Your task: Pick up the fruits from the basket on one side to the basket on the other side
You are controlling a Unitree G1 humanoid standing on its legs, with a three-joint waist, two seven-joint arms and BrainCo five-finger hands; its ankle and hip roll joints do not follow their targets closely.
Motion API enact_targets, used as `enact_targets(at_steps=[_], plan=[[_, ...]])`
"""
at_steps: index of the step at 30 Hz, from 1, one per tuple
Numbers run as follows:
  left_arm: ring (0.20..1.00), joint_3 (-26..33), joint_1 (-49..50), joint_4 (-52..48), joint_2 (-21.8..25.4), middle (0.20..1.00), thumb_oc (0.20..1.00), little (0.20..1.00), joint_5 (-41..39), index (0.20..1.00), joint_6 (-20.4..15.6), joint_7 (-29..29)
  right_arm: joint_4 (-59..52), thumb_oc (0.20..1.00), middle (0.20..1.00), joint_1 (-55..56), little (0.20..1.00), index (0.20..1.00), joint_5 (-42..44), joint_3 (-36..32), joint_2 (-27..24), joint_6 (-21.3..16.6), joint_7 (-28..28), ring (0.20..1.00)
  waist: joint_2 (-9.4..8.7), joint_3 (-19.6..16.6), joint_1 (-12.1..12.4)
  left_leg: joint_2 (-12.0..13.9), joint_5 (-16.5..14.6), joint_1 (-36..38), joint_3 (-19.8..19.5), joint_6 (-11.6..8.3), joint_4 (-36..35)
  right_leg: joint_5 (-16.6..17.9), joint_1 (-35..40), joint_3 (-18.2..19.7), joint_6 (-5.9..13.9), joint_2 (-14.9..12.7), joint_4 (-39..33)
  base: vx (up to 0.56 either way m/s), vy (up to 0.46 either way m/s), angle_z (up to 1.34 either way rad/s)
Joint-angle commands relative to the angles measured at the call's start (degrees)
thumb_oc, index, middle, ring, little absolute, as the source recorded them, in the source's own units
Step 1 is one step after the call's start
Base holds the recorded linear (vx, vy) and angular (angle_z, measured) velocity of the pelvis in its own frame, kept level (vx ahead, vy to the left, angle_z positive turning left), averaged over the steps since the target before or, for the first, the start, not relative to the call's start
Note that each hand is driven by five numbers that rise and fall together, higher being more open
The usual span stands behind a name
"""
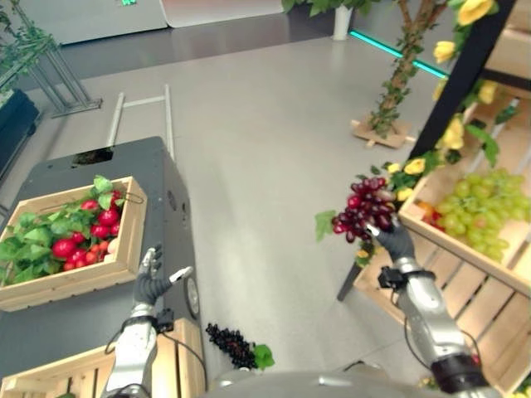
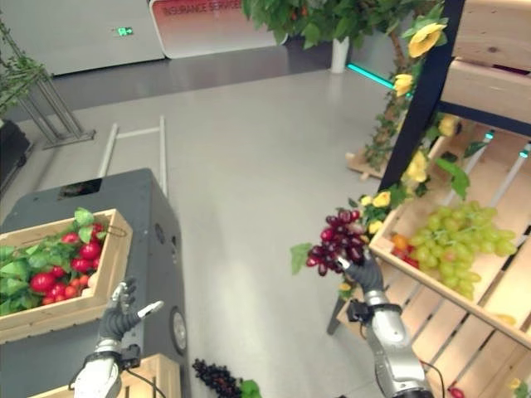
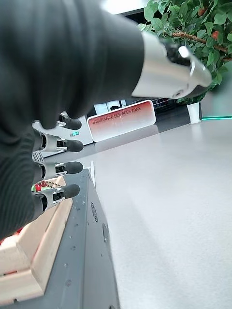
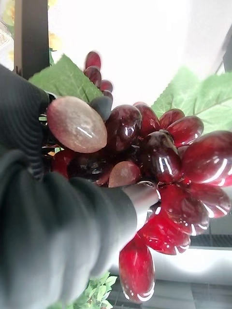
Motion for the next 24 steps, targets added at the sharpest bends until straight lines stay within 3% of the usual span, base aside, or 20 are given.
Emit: enact_targets(at_steps=[1, 8, 14, 15, 16, 18, 19, 20, 22, 24], plan=[[1.000, 2.7, -0.9, -2.9, 1.1, 1.000, 1.000, 1.000, -1.4, 1.000, -4.0, 0.9, -4.1, 0.200, 0.200, -3.2, 0.200, 0.200, 2.6, -9.3, -2.1, -6.7, -4.4, 0.200, -1.23, -2.0, -1.6, -2.2, -0.8, -1.3, -5.0, -1.89, 0.2, 20.1, 0.4, 3.9, 5.90, -4.7, -5.8, -0.01, -0.165, 0.01], [1.000, 2.4, -0.7, -3.6, 1.1, 1.000, 1.000, 1.000, -1.1, 1.000, -3.8, 0.7, -4.4, 0.200, 0.200, -2.8, 0.200, 0.200, 1.9, -10.1, -2.2, -6.8, -5.2, 0.200, -2.09, -2.3, -2.5, -0.3, -0.6, -1.7, -3.5, -2.90, 0.3, 19.2, 0.8, 4.2, 5.48, -2.5, -8.2, -0.03, -0.142, -0.06], [1.000, 1.6, -0.2, -3.7, 1.3, 1.000, 1.000, 1.000, 0.0, 1.000, -3.4, 0.5, -4.5, 0.200, 0.200, -3.0, 0.200, 0.200, 1.3, -10.8, -2.1, -7.3, -6.5, 0.200, -3.01, -2.3, -3.2, 3.7, -3.2, -3.1, -1.5, -4.51, 6.9, 14.3, 1.2, 6.2, 3.32, 1.3, -11.3, -0.02, -0.188, -0.02], [1.000, 1.4, 0.4, -4.1, 1.2, 1.000, 1.000, 1.000, 0.0, 1.000, -3.5, 0.6, -4.5, 0.200, 0.200, -4.1, 0.200, 0.200, 1.6, -10.0, -2.1, -7.6, -6.8, 0.200, -3.17, -1.9, -1.7, 4.9, -4.5, -4.2, -4.8, -5.49, 11.6, 12.4, 1.4, 8.6, 1.72, 3.3, -13.3, 0.00, -0.143, -0.19], [1.000, 1.4, 0.5, -4.2, 1.1, 1.000, 1.000, 1.000, 0.0, 1.000, -3.5, 0.6, -4.4, 0.200, 0.200, -4.1, 0.200, 0.200, 1.6, -10.0, -2.2, -7.6, -6.8, 0.200, -3.07, -1.9, -1.5, 5.2, -4.8, -4.4, -4.6, -5.67, 12.2, 12.2, 1.3, 8.8, 1.51, 3.7, -13.4, -0.02, -0.173, -0.63], [1.000, 1.2, 1.6, -4.7, -0.1, 1.000, 1.000, 1.000, -1.3, 1.000, -3.6, 0.6, -3.9, 0.200, 0.200, -5.3, 0.200, 0.200, 1.2, -8.8, -2.6, -7.8, -7.4, 0.200, -2.93, -1.7, 0.9, 5.4, -5.6, -6.4, -12.1, -7.35, 15.4, 10.5, 1.3, 12.3, 0.18, 6.5, -15.8, -0.08, -0.025, -1.23], [1.000, 0.8, 1.6, -4.7, -0.5, 1.000, 1.000, 1.000, -1.9, 1.000, -3.3, 0.8, -3.1, 0.200, 0.200, -6.4, 0.200, 0.200, 1.8, -8.2, -2.9, -7.7, -7.8, 0.200, -2.57, -2.1, 1.8, 6.1, -3.2, -7.5, -17.3, -9.26, 11.2, 10.3, 0.1, 14.4, 0.17, 7.5, -16.9, -0.10, 0.072, -1.27], [1.000, 0.6, 1.6, -4.8, -0.4, 1.000, 1.000, 1.000, -1.8, 1.000, -3.2, 0.8, -3.0, 0.200, 0.200, -6.4, 0.200, 0.200, 1.9, -8.3, -3.0, -7.8, -7.9, 0.200, -2.53, -2.4, 2.2, 5.7, -1.9, -8.3, -20.0, -9.52, 8.8, 10.2, -0.2, 15.3, 0.25, 8.2, -17.2, -0.04, 0.085, -1.30], [1.000, 0.0, 1.3, -4.5, 0.3, 1.000, 1.000, 1.000, -1.4, 1.000, -2.9, 0.6, -2.9, 0.200, 0.200, -6.4, 0.200, 0.200, 1.9, -8.4, -3.3, -7.7, -7.9, 0.200, -2.56, -2.9, 2.1, 4.8, -1.7, -8.8, -22.6, -8.81, 7.3, 9.6, -0.7, 16.6, 0.03, 8.5, -16.2, 0.04, 0.045, -1.09], [1.000, -0.4, 0.9, -4.4, 0.8, 1.000, 1.000, 1.000, -1.3, 1.000, -2.8, 0.3, -2.8, 0.200, 0.200, -6.3, 0.200, 0.200, 2.0, -8.8, -3.1, -7.6, -7.9, 0.200, -2.46, -3.0, 1.4, 5.1, -1.3, -8.7, -21.5, -8.44, 6.6, 9.5, -1.1, 16.8, 0.06, 8.1, -15.2, 0.02, 0.080, -0.82]])
